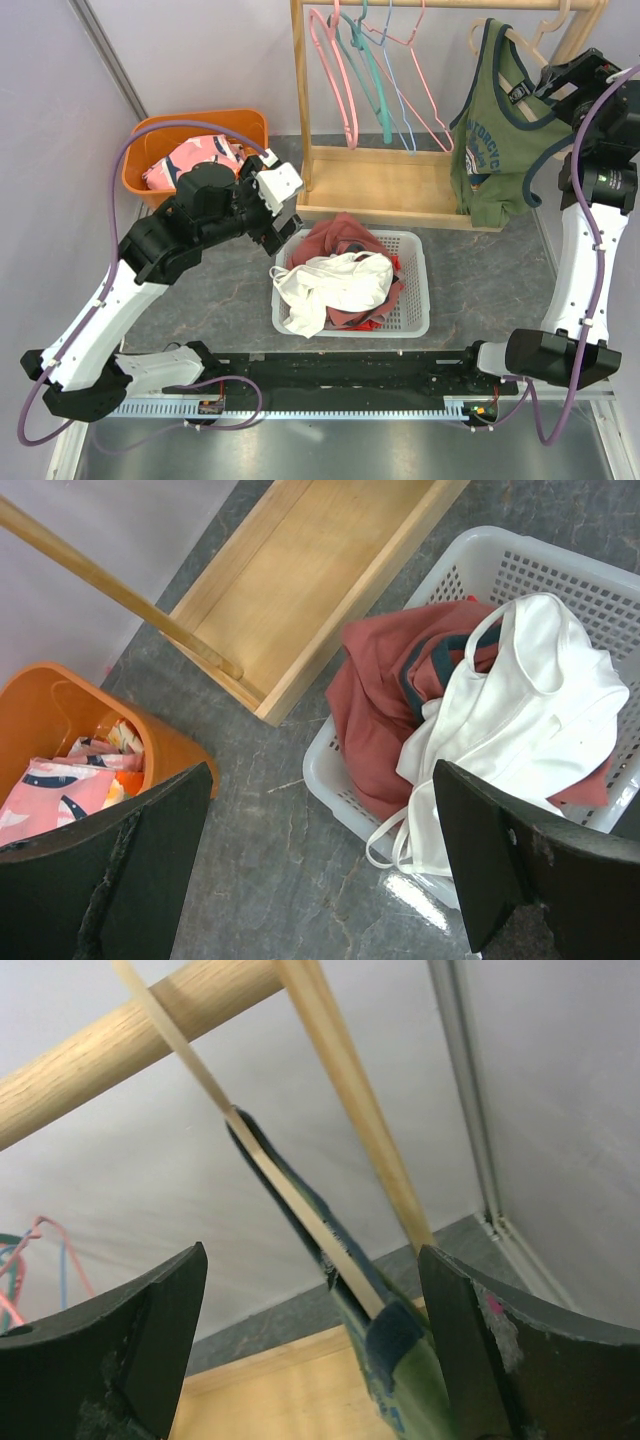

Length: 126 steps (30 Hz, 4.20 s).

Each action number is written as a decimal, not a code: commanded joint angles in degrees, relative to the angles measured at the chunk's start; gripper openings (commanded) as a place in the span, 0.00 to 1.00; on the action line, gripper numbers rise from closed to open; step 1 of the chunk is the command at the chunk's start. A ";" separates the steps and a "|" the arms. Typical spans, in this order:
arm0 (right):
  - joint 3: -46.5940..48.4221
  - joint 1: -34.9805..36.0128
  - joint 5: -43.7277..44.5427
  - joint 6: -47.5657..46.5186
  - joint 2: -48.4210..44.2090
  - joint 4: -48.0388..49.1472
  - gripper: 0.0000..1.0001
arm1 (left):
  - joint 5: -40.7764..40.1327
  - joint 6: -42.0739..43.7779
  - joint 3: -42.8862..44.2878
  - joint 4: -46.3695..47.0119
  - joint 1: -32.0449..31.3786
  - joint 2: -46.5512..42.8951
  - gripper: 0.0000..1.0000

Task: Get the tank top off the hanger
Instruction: Pick up the hanger from the clothesline.

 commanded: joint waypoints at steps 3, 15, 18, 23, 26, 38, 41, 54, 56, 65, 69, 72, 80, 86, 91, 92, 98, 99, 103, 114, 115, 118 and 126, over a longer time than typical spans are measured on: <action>0.29 -0.57 -5.63 4.50 -1.77 4.23 0.90 | 1.05 -2.01 0.48 0.87 1.14 -1.15 0.99; -3.75 -0.66 1.96 1.94 -0.82 4.58 0.89 | 1.58 -2.10 0.13 1.40 1.67 -1.15 0.99; -5.95 -0.66 -3.05 1.50 -0.90 4.93 0.85 | 1.32 -2.01 0.39 1.31 1.67 -1.23 0.99; -6.22 -0.31 -8.32 1.15 -1.60 5.20 0.81 | 1.67 -2.28 0.48 1.31 2.02 -1.06 0.99; -4.90 1.10 -11.92 1.41 -1.69 4.94 0.79 | 1.84 -2.54 0.74 1.31 2.19 -0.97 0.99; 5.20 6.90 -10.71 -0.78 2.08 -2.78 0.77 | 2.02 -2.80 0.74 1.40 2.72 -1.76 0.99; 8.72 7.87 -6.50 -3.76 4.72 -6.91 0.77 | 2.37 -3.16 0.48 1.49 2.90 -1.85 0.99; 26.04 17.44 12.49 -12.55 14.92 -20.73 0.75 | 3.25 -3.60 0.57 1.40 4.22 -1.76 0.99; 24.81 17.62 14.17 -13.00 14.39 -20.90 0.72 | 3.25 -3.60 0.48 1.31 4.30 -1.76 0.99; 21.56 19.30 18.21 -14.75 11.84 -21.70 0.65 | 3.78 -3.95 0.48 1.49 4.57 -1.67 0.99; 21.91 19.47 19.70 -14.93 11.58 -21.78 0.50 | 3.95 -4.12 0.39 1.31 4.83 -1.94 0.99; 22.43 20.00 20.32 -14.85 11.40 -21.70 0.36 | 4.13 -4.47 0.04 1.40 5.10 -2.11 0.99; 23.40 20.44 21.82 -16.51 10.44 -20.03 0.03 | 3.78 -4.74 -0.58 1.40 5.27 -2.38 0.98; 22.53 20.44 21.47 -19.15 9.74 -16.09 0.00 | 3.61 -4.74 -0.57 1.49 5.45 -2.55 0.98; 20.42 20.53 20.33 -21.43 8.86 -9.59 0.00 | 3.25 -4.65 -0.75 1.49 5.54 -2.82 0.98; 20.24 20.70 19.98 -22.05 8.77 -8.26 0.00 | 3.25 -4.65 -0.75 1.49 5.54 -2.90 0.98; 19.10 21.32 18.30 -22.93 7.80 -0.43 0.00 | 3.16 -4.83 -0.05 1.49 5.80 -2.73 0.98; 19.01 21.40 17.87 -23.02 7.36 0.01 0.00 | 3.25 -4.91 -0.13 1.40 5.89 -2.82 0.98; 17.52 21.32 14.19 -23.11 5.43 0.97 0.00 | 3.51 -5.00 -0.31 1.58 6.32 -2.73 0.98; 11.10 21.32 5.91 -18.81 -2.83 -2.35 0.00 | 4.13 -5.53 0.13 1.58 6.85 -3.26 0.98; 10.75 21.40 5.82 -18.54 -3.18 -3.41 0.00 | 4.13 -5.44 0.13 1.58 6.94 -3.43 0.98; 8.29 21.32 6.09 -17.22 -5.11 -4.38 0.00 | 4.22 -5.44 -0.05 1.49 7.12 -3.78 0.98; -0.14 21.32 7.49 -14.06 -12.84 -7.45 0.00 | 4.75 -5.62 -0.75 1.40 7.73 -4.84 0.98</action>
